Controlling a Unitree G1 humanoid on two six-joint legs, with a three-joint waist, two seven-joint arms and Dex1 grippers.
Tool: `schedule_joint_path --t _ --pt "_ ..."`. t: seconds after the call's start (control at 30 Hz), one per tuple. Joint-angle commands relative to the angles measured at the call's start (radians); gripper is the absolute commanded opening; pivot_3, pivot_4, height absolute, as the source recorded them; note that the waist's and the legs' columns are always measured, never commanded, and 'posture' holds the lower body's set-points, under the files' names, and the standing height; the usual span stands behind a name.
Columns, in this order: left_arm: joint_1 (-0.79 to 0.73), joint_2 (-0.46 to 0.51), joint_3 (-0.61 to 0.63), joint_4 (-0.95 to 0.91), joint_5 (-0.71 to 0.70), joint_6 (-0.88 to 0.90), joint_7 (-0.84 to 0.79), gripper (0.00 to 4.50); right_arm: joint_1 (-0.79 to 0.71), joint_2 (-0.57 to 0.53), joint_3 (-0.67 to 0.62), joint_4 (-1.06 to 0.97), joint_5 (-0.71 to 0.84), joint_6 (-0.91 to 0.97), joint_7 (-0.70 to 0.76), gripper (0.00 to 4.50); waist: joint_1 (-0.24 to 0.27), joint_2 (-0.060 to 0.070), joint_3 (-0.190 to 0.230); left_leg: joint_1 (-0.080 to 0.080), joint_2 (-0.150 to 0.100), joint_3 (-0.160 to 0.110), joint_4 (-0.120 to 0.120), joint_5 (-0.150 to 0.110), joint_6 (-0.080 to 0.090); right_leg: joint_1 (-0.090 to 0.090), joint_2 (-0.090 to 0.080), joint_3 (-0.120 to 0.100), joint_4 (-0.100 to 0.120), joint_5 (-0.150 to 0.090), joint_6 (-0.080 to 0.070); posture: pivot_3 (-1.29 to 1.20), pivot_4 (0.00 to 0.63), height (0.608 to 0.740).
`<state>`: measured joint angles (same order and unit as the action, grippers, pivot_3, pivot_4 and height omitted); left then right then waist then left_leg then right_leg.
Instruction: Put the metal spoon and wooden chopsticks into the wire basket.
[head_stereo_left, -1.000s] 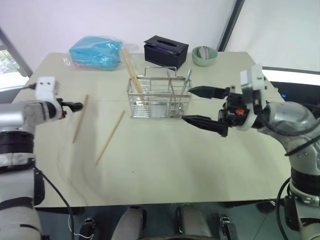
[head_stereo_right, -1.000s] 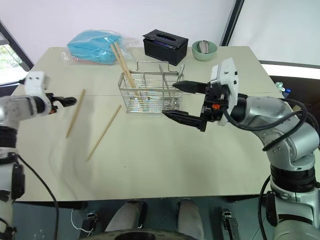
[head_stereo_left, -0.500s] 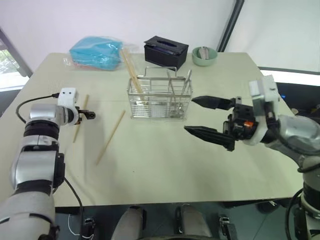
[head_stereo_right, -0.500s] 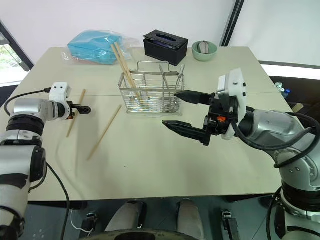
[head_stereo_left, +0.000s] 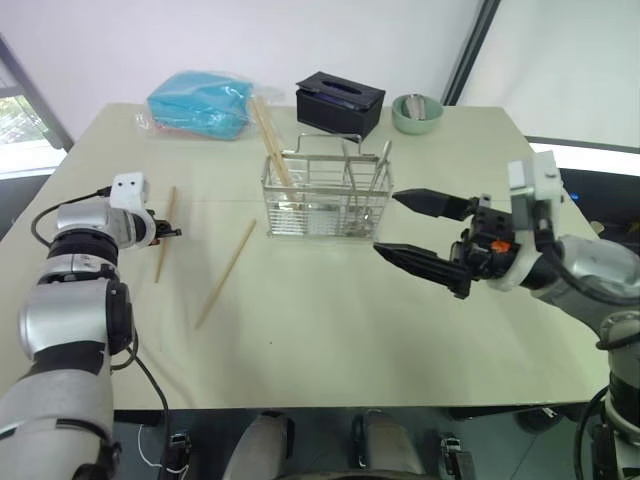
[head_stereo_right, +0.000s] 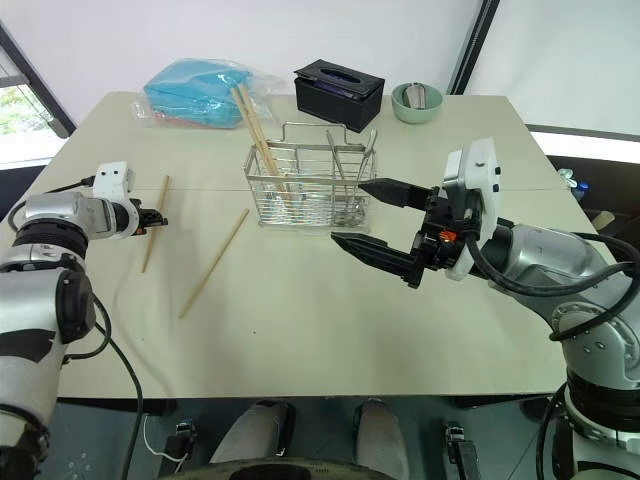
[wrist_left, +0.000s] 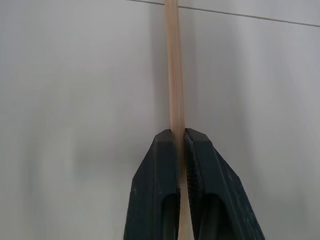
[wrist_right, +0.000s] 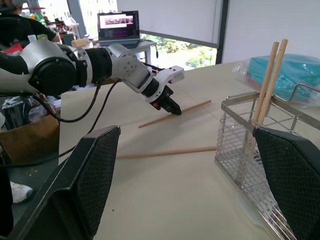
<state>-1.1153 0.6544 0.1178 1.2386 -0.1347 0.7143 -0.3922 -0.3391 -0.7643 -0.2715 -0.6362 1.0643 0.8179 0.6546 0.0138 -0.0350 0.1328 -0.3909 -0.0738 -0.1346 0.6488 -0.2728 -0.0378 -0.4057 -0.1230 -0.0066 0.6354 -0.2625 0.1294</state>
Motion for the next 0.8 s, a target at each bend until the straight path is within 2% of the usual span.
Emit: schedule_joint_path --t 0.03,0.13,0.23,0.33,0.47,0.53,0.8 --pt "-0.024 -0.007 0.04 0.012 -0.01 -0.005 0.021 0.03 0.002 -0.009 -0.021 -0.02 0.006 -0.029 -0.003 4.4 0.0 0.0 0.0 0.0 0.0 0.0 0.0 0.0 0.0 0.0 0.0 0.0 0.0 0.0 0.0 0.0 0.15 0.654" --pt "-0.037 -0.008 0.091 -0.012 -0.032 -0.084 0.057 0.03 0.007 -0.015 -0.022 -0.012 -0.001 -0.036 0.002 4.4 0.0 0.0 0.0 0.0 0.0 0.0 0.0 0.0 0.0 0.0 0.0 0.0 0.0 0.0 0.0 0.0 0.15 0.654" --pt "-0.083 -0.005 0.257 -0.099 -0.159 -0.254 0.09 0.03 0.001 -0.026 -0.026 -0.01 0.005 -0.031 -0.012 4.4 0.0 -0.002 0.001 -0.001 0.001 -0.001 0.0 0.0 0.0 -0.001 0.0 0.0 0.0 0.0 0.0 0.0 0.15 0.654" --pt "-0.14 -0.022 0.435 -0.173 -0.325 -0.281 0.119 0.03 -0.001 -0.028 -0.035 -0.008 0.026 -0.026 -0.031 4.4 -0.001 -0.006 0.002 -0.003 0.001 -0.001 0.001 0.0 0.0 -0.002 0.0 -0.001 -0.001 0.001 0.0 0.0 0.15 0.654" --pt "-0.199 -0.076 0.565 -0.257 -0.468 -0.26 0.169 0.03 0.006 -0.02 -0.026 -0.019 0.036 -0.028 -0.056 4.4 -0.002 -0.005 0.001 -0.002 0.0 0.001 0.0 0.0 0.0 -0.001 -0.002 -0.001 -0.003 0.001 0.001 0.0 0.15 0.654" --pt "-0.223 -0.123 0.577 -0.305 -0.505 -0.256 0.18 0.03 0.016 -0.012 -0.017 -0.028 0.033 -0.036 -0.064 4.4 -0.001 -0.003 0.001 -0.001 -0.001 0.002 0.0 0.0 0.0 0.0 -0.003 -0.001 -0.003 0.001 0.001 0.0 0.15 0.654" --pt "-0.173 -0.311 0.424 -0.549 -0.534 -0.136 0.066 0.03 0.058 0.014 -0.022 -0.049 0.026 -0.066 -0.088 4.4 -0.004 -0.005 0.002 -0.002 -0.001 0.0 0.003 0.0 0.0 0.002 -0.001 -0.002 -0.003 0.002 0.003 0.0 0.15 0.654"
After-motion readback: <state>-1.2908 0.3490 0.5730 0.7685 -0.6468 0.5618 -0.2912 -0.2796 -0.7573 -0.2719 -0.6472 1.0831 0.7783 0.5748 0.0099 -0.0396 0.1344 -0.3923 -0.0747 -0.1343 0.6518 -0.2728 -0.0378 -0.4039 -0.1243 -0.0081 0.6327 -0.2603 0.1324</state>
